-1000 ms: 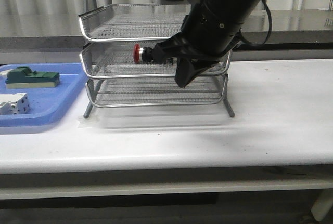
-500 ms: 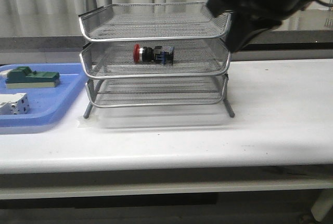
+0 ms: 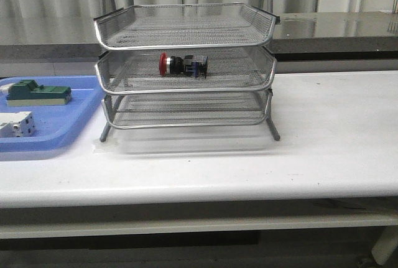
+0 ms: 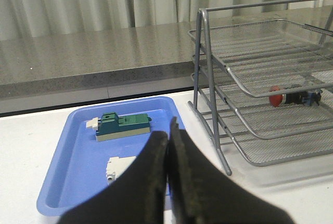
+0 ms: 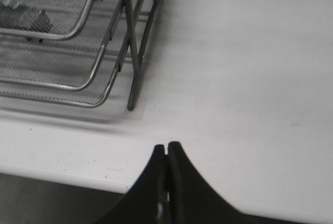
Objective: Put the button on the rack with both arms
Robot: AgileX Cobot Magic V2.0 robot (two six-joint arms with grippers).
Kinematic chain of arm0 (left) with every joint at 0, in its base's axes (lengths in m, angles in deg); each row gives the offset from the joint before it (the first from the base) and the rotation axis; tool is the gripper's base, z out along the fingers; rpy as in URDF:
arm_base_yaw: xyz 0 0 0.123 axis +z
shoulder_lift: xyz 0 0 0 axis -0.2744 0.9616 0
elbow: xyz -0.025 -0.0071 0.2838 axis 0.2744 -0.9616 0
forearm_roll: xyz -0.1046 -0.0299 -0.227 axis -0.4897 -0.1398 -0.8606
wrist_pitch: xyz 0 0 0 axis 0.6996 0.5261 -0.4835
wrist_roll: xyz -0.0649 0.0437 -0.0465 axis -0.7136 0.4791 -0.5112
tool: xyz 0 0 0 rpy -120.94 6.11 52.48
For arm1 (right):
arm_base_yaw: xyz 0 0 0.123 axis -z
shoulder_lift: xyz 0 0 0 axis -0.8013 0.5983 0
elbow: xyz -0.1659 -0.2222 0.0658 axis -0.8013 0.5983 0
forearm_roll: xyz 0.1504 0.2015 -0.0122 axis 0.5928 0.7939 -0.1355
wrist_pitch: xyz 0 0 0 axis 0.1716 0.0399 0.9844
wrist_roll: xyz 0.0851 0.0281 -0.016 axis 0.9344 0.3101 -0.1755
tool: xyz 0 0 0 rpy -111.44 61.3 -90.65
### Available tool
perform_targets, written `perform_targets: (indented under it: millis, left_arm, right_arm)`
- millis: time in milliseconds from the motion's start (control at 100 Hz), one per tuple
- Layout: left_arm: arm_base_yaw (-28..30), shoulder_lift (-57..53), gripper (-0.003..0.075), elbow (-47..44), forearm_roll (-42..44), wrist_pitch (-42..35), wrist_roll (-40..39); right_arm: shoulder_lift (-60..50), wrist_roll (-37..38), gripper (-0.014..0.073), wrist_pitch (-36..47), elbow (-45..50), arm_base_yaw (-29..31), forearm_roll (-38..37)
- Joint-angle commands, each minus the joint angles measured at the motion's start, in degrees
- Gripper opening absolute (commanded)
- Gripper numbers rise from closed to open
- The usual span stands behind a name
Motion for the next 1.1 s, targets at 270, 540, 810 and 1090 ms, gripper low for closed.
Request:
perform_targets:
  millis: [270, 540, 810, 1090]
  left_arm:
    - [0.05, 0.38, 0.0004, 1.5, -0.61, -4.79, -0.66]
    - [0.05, 0.38, 0.0004, 1.5, -0.61, -4.79, -0.66]
    - [0.05, 0.38, 0.0004, 1.5, -0.61, -4.79, -0.66]
    - [0.05, 0.38, 0.0004, 1.5, -0.61, -4.79, -0.66]
  right_arm:
    - [-21.87, 0.69, -0.0057, 7.73, 9.28, 2.45, -0.14]
    - [-31.85, 0.64, -0.0057, 6.68, 13.17, 2.45, -0.26]
    - [-32.24, 0.64, -0.0057, 6.41, 13.17, 2.45, -0.26]
    - [-32.24, 0.64, -0.0057, 6.41, 13.17, 2.45, -0.26]
